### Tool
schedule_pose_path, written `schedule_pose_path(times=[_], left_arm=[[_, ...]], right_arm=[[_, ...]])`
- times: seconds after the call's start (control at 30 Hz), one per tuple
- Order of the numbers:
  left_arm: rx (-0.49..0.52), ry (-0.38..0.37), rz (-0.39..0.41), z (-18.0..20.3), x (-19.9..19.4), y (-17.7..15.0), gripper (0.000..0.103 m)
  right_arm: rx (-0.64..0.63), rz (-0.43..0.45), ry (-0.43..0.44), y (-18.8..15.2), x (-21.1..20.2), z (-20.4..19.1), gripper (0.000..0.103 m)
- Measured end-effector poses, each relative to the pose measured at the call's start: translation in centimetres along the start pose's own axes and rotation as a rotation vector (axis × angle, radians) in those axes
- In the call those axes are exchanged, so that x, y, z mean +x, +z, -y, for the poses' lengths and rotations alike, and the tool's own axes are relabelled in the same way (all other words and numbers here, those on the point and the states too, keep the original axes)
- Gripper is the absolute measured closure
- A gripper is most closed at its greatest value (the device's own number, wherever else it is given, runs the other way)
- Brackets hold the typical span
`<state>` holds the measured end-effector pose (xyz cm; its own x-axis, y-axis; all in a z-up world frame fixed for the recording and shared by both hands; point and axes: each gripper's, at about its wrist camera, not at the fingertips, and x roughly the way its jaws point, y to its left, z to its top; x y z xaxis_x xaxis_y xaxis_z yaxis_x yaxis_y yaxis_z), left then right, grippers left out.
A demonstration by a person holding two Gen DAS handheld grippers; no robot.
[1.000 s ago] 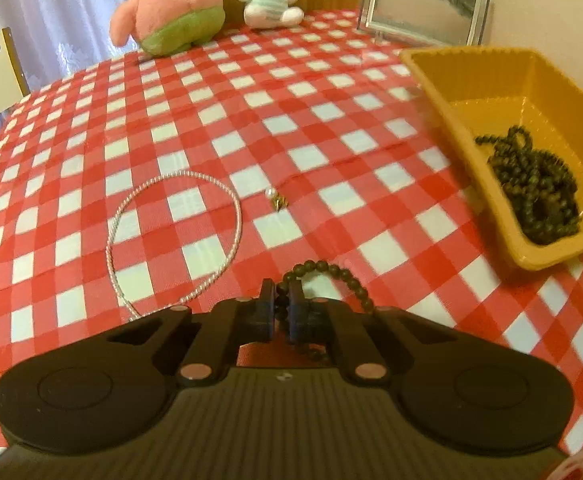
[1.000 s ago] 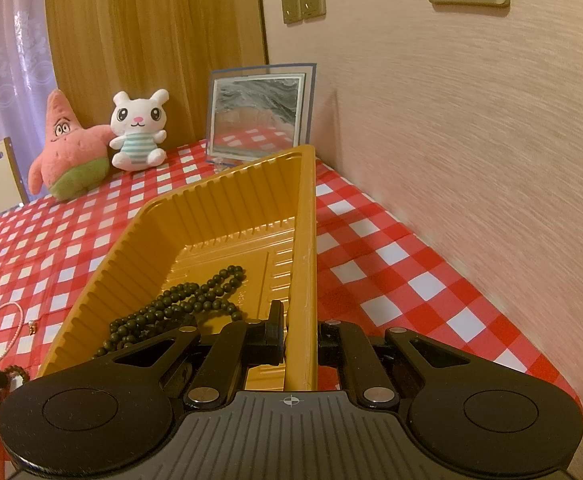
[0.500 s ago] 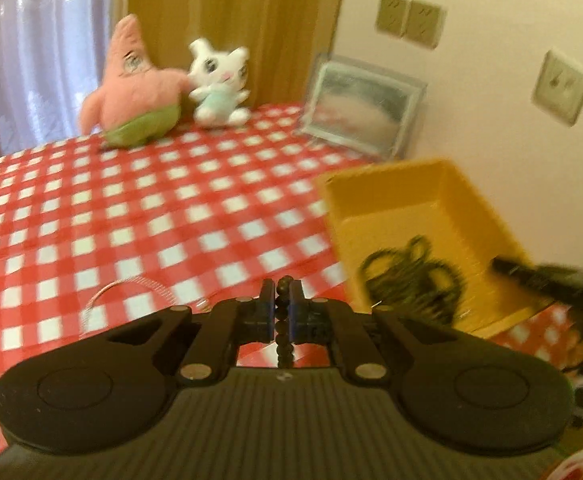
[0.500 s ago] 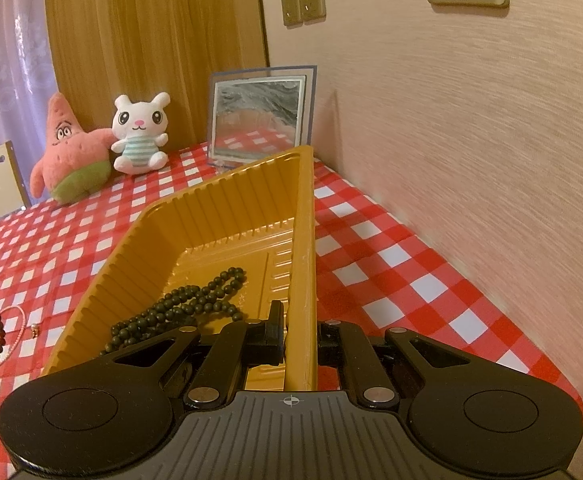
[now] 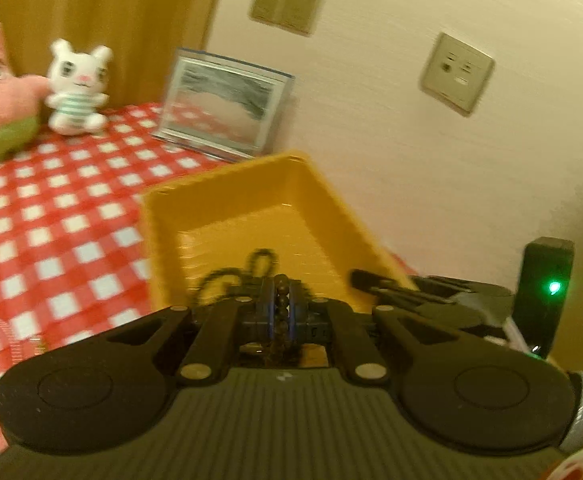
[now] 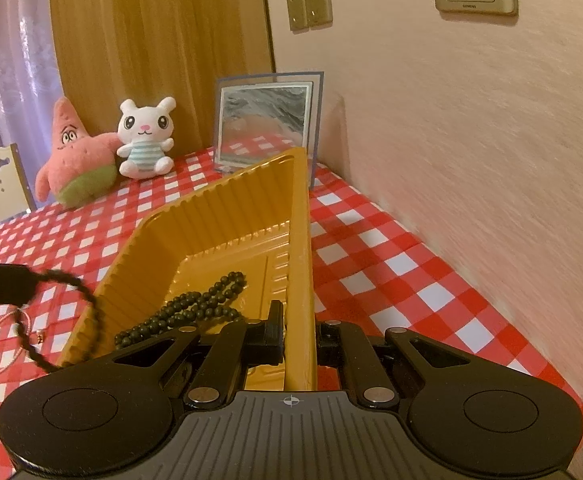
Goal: Organize jewelry
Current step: 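Carry the bracelet into the orange tray and open the left tool, then grasp the small pearl-and-gold earring with the left tool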
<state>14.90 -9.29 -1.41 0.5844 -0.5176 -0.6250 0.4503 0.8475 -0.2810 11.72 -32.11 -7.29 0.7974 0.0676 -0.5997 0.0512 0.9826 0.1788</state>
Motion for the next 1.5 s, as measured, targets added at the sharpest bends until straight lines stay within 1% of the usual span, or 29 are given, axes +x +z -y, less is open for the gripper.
schedule_pose_path(times=[0.07, 0.17, 0.3, 0.4, 0.43, 0.5, 0.63, 0.73, 0.8, 0.93, 1.07, 1.17, 1.3, 1.37, 1.5], left_arm=[[-0.021, -0.043, -0.023, 0.2, 1.2, 0.0, 0.098], [-0.032, -0.068, -0.049, 0.4, 2.7, 0.0, 0.098], [-0.029, -0.053, -0.07, 0.4, 3.7, -0.2, 0.097], [-0.046, -0.052, -0.065, 0.1, 3.6, -0.2, 0.094], [-0.049, -0.052, -0.059, 0.0, 3.5, 0.0, 0.089], [-0.044, -0.038, -0.038, -0.2, 2.7, 0.3, 0.088], [-0.062, 0.019, 0.006, -1.6, 0.8, 0.6, 0.088], [-0.087, 0.101, 0.027, -3.4, -0.8, 0.2, 0.088], [-0.098, 0.169, 0.033, -4.7, -1.9, -0.3, 0.088], [-0.15, 0.295, 0.02, -7.8, -3.8, -2.2, 0.088], [-0.189, 0.393, -0.007, -10.2, -5.3, -4.3, 0.088], [-0.187, 0.44, -0.029, -11.0, -6.0, -5.7, 0.088], [-0.168, 0.471, -0.047, -11.4, -6.3, -7.0, 0.088], [-0.145, 0.482, -0.056, -11.4, -6.1, -7.4, 0.088], [-0.119, 0.481, -0.053, -11.5, -5.5, -7.8, 0.088]], right_arm=[[0.001, -0.001, 0.0, 0.0, 0.0, 0.0, 0.095], [0.003, -0.003, -0.001, -0.1, 0.0, -0.1, 0.095], [0.004, -0.003, -0.001, -0.1, 0.0, -0.1, 0.095], [0.006, -0.005, -0.002, -0.2, 0.0, -0.1, 0.095], [0.007, -0.006, -0.003, -0.2, 0.1, -0.1, 0.095], [0.007, -0.006, -0.004, -0.2, 0.2, -0.1, 0.095], [0.007, -0.006, -0.003, -0.2, 0.2, -0.1, 0.095], [0.007, -0.005, -0.003, -0.2, 0.1, -0.2, 0.095], [0.007, -0.005, -0.003, -0.2, 0.2, -0.1, 0.095], [0.006, -0.004, -0.003, -0.2, 0.2, -0.2, 0.096], [0.004, -0.004, -0.003, -0.1, 0.2, -0.1, 0.096], [0.002, -0.004, -0.003, 0.1, 0.3, -0.1, 0.096], [-0.004, -0.003, -0.009, 0.3, 0.7, -0.3, 0.096], [-0.01, 0.001, -0.014, 0.2, 0.7, -0.4, 0.096], [-0.034, 0.022, -0.032, 0.0, 0.9, -0.7, 0.099]])
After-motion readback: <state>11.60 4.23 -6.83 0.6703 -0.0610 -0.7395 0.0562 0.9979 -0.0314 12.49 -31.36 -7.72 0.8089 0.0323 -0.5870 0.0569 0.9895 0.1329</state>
